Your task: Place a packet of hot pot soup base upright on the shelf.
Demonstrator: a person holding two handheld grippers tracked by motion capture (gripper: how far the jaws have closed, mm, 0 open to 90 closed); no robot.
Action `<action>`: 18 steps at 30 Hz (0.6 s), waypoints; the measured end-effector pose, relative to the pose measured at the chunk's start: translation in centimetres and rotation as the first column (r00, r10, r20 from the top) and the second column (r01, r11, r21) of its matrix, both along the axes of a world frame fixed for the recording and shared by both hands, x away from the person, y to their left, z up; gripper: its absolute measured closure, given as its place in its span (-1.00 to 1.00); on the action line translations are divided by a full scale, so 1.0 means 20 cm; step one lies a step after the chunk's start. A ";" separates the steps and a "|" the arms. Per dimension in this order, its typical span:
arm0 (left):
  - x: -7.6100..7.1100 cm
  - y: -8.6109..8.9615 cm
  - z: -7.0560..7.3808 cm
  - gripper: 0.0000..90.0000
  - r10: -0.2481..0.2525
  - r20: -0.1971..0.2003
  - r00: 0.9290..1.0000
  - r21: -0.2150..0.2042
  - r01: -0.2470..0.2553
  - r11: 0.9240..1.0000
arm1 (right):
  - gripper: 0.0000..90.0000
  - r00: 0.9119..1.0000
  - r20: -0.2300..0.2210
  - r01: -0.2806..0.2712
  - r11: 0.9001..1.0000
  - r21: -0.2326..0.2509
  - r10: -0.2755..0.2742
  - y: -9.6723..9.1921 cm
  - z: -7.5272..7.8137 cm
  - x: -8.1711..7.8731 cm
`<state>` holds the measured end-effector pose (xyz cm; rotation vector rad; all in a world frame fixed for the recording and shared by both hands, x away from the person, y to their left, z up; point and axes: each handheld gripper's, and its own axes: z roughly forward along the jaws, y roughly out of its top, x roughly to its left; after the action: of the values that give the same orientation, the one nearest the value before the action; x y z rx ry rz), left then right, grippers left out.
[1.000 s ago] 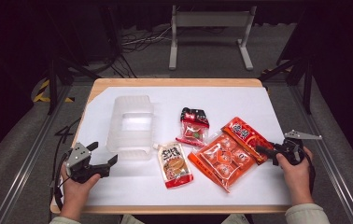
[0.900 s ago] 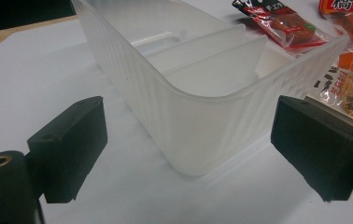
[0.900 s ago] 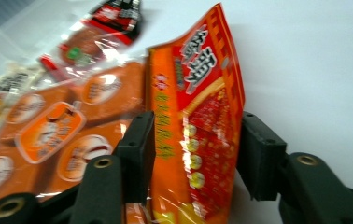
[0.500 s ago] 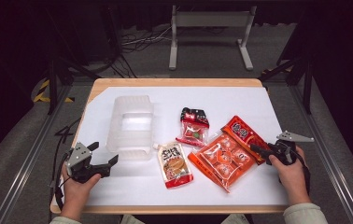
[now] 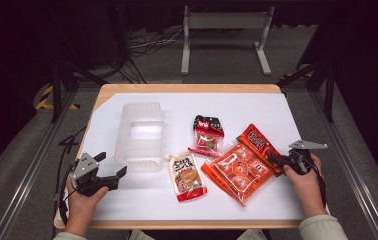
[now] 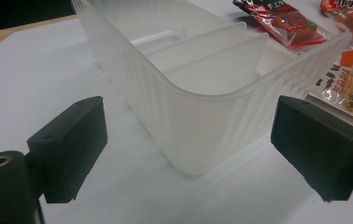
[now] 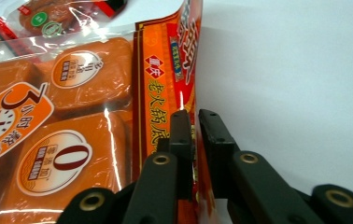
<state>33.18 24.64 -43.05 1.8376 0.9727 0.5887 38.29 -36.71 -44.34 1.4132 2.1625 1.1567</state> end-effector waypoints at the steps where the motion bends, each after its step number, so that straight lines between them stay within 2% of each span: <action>1: 0.00 0.00 0.00 -0.74 0.000 0.002 1.000 0.000 0.000 1.000 | 0.94 1.000 -0.001 0.002 1.000 -0.001 -0.002 0.00 0.00 0.00; 4: 0.00 0.00 0.00 -0.74 0.001 0.002 1.000 0.001 -0.001 1.000 | 1.00 1.000 0.013 -0.005 1.000 -0.016 0.005 0.00 0.00 0.00; 9: -0.01 0.00 0.01 -0.73 0.003 0.006 1.000 0.007 -0.003 1.000 | 1.00 1.000 0.002 0.002 1.000 -0.016 -0.002 0.01 0.04 0.00; 11: -0.02 0.01 0.01 -0.73 0.011 0.006 1.000 0.005 -0.011 1.000 | 1.00 1.000 0.012 0.003 1.000 0.017 -0.003 -0.01 0.08 -0.01; 12: -0.02 0.01 0.01 -0.73 0.011 0.006 1.000 0.005 -0.011 1.000 | 1.00 1.000 0.012 0.003 1.000 0.017 -0.003 -0.01 0.08 -0.01; 14: -0.02 0.01 0.02 -0.72 0.015 0.007 1.000 0.000 -0.015 1.000 | 1.00 1.000 0.029 -0.001 0.998 0.067 0.000 -0.03 0.13 -0.03; 18: -0.03 0.01 0.03 -0.72 0.018 0.008 1.000 -0.002 -0.018 1.000 | 1.00 0.998 0.060 -0.018 0.996 0.093 0.013 -0.03 0.21 -0.06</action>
<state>32.66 24.90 -42.52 1.8250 0.9858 0.6053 37.10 -37.32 -40.18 1.3836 2.1078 1.3039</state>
